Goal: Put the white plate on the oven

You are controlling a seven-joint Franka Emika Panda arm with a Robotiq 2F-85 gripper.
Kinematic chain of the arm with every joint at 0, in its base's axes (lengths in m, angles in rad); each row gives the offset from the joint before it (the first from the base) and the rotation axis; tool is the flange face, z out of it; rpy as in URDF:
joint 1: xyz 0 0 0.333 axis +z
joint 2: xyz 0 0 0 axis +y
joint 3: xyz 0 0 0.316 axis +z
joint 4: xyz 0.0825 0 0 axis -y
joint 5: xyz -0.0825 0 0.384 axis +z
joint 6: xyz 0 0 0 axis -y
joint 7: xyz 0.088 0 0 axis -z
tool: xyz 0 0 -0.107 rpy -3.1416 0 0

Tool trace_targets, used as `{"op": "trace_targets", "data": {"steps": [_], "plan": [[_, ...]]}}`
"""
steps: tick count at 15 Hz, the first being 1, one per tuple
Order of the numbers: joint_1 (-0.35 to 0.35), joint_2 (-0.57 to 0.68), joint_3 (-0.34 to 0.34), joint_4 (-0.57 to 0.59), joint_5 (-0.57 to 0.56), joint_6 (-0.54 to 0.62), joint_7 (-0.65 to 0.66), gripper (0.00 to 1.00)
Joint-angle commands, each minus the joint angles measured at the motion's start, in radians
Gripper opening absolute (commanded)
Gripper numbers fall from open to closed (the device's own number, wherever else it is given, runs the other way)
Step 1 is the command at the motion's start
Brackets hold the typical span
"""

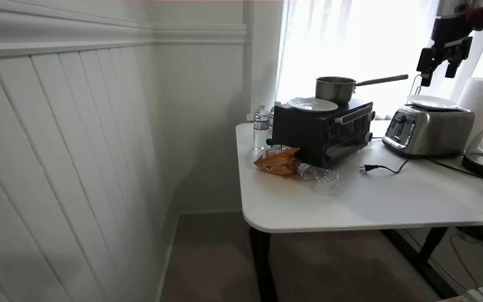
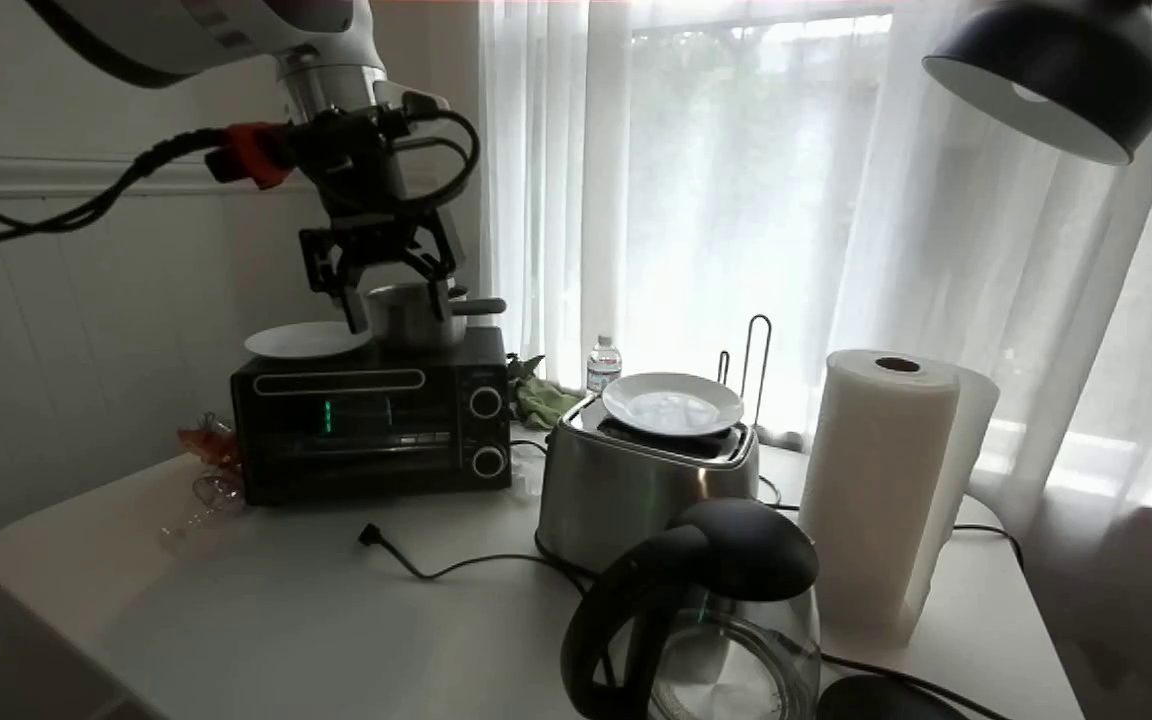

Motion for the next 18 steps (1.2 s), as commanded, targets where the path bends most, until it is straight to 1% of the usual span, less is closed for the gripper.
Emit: {"op": "trace_targets", "data": {"steps": [1, 2, 4, 6, 9, 12, 13, 15, 17, 18], "plan": [[0.004, 0.002, -0.010, -0.005, -0.055, 0.027, 0.023, 1.00], [-0.005, 0.005, -0.010, 0.001, -0.087, 0.013, 0.026, 1.00], [-0.026, 0.009, -0.013, -0.007, -0.201, 0.040, 0.041, 1.00], [-0.043, 0.023, -0.033, -0.011, -0.296, 0.074, 0.028, 1.00], [-0.072, 0.063, -0.060, -0.026, -0.447, 0.181, 0.039, 1.00], [-0.088, 0.123, -0.102, -0.037, -0.577, 0.328, 0.035, 1.00], [-0.099, 0.147, -0.111, -0.035, -0.648, 0.370, 0.061, 1.00], [-0.105, 0.188, -0.134, -0.029, -0.732, 0.420, 0.101, 1.00], [-0.110, 0.229, -0.152, -0.019, -0.847, 0.445, 0.187, 1.00], [-0.112, 0.247, -0.158, -0.013, -0.930, 0.460, 0.260, 1.00]]}}
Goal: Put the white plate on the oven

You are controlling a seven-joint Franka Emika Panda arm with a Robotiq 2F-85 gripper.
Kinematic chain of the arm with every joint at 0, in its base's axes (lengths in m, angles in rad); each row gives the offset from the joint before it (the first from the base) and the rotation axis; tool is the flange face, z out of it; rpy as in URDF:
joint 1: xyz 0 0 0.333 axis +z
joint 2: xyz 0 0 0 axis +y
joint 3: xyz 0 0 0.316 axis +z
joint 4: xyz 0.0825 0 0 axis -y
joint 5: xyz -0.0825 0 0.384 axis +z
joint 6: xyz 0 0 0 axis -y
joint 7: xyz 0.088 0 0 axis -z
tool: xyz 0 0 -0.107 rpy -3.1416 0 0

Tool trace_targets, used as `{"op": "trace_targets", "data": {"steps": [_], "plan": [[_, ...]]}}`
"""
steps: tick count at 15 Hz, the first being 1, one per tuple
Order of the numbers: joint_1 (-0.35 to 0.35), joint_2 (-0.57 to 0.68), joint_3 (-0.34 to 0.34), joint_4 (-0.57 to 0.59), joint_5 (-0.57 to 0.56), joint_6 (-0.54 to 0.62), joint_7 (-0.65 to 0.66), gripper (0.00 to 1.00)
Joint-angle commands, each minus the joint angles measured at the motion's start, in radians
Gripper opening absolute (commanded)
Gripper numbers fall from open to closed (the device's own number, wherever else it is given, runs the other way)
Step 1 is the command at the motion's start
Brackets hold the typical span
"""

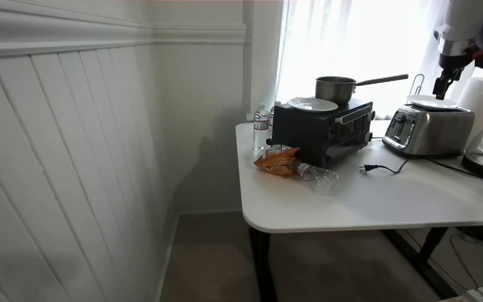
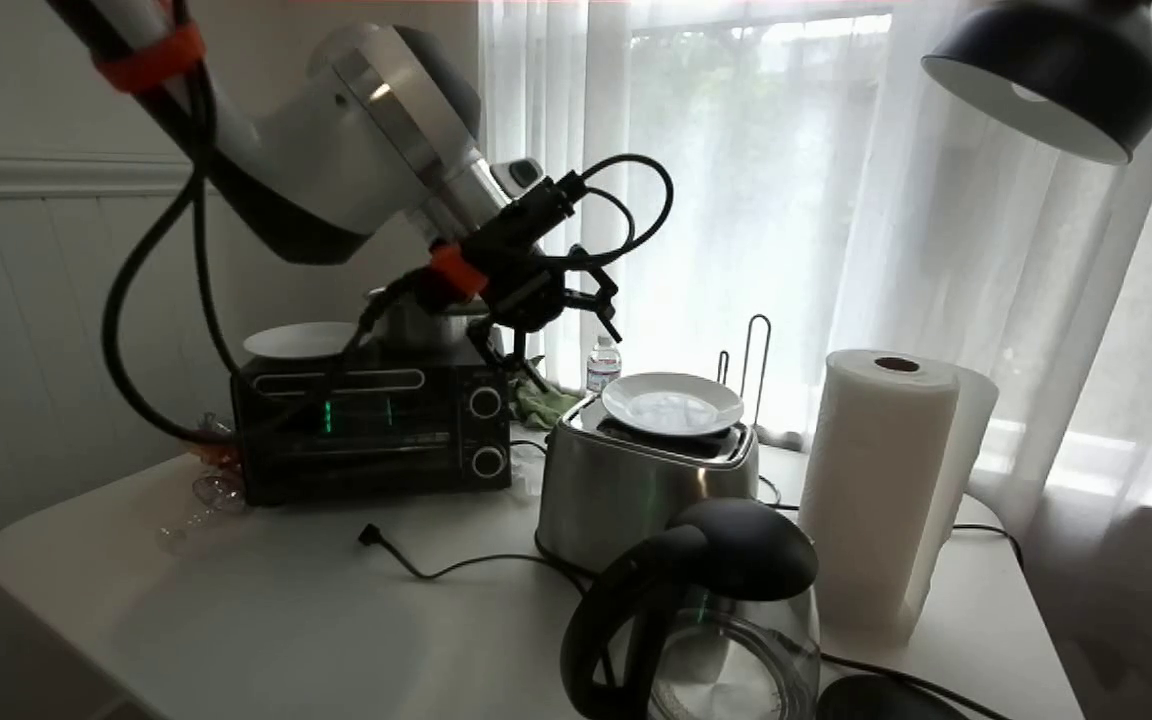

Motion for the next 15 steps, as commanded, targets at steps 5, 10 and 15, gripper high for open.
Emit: {"op": "trace_targets", "data": {"steps": [5, 10, 15], "plan": [[0.015, 0.057, -0.032, 0.006, -0.151, 0.023, 0.153, 1.00], [0.015, 0.055, -0.033, 0.006, -0.151, 0.023, 0.152, 1.00], [0.024, 0.065, -0.023, 0.023, -0.337, -0.003, 0.390, 1.00]]}}
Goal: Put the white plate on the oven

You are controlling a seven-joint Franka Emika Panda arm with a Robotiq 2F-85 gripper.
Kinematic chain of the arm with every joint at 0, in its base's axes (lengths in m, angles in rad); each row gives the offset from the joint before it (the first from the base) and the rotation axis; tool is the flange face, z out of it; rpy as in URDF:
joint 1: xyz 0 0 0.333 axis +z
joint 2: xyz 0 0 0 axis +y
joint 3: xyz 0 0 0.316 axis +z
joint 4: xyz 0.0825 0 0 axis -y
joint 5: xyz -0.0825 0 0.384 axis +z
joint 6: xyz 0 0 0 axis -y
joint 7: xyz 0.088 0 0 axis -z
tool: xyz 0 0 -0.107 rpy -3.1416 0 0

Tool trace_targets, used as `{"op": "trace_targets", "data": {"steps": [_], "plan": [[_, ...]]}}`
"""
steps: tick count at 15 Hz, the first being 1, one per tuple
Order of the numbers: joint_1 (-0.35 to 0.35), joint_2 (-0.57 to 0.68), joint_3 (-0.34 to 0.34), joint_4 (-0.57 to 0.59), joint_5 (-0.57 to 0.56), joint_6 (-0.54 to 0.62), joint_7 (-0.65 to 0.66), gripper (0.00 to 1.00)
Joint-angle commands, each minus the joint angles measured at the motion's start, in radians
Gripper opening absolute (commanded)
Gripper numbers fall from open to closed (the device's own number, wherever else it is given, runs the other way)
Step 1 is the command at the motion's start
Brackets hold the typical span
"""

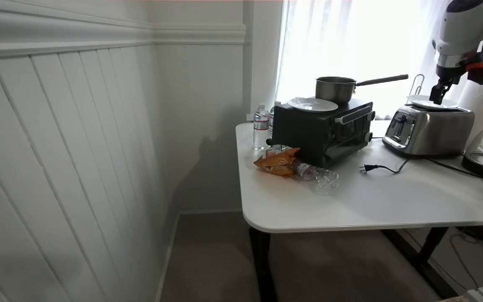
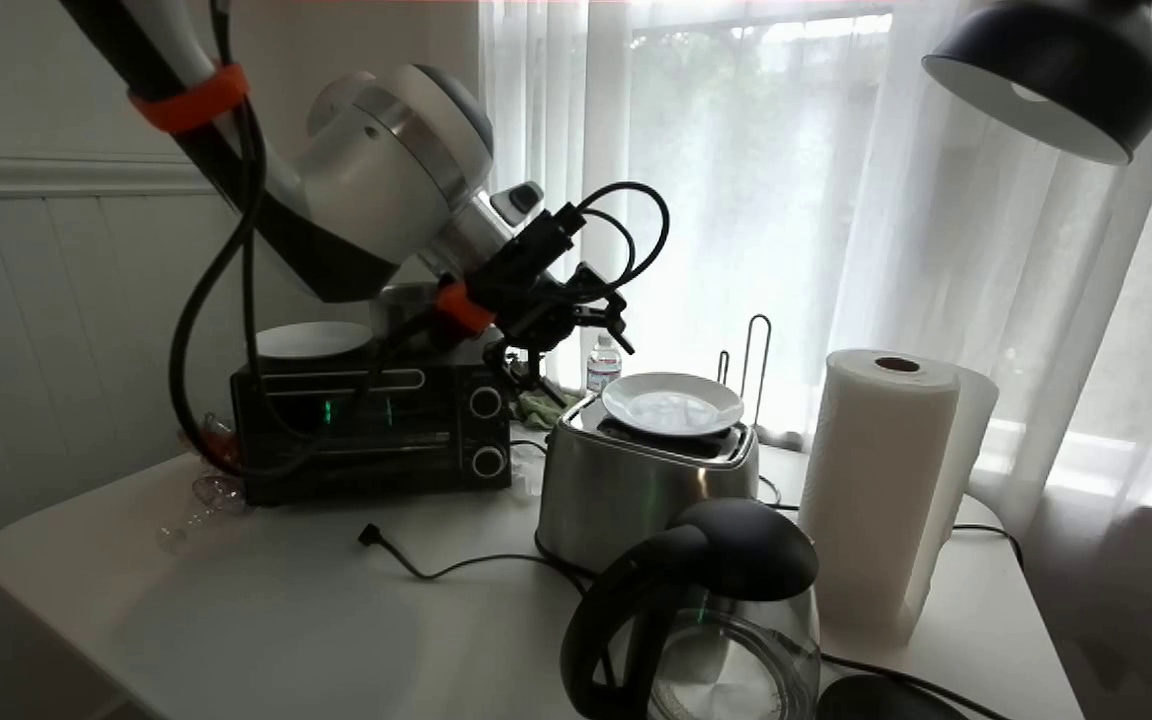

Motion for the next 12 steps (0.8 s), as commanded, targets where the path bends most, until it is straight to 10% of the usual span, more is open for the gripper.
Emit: {"op": "trace_targets", "data": {"steps": [1, 12], "plan": [[0.020, 0.009, -0.001, 0.013, -0.120, -0.037, 0.158, 1.00], [0.082, 0.107, 0.025, 0.020, -0.395, -0.207, 0.484, 1.00]]}}
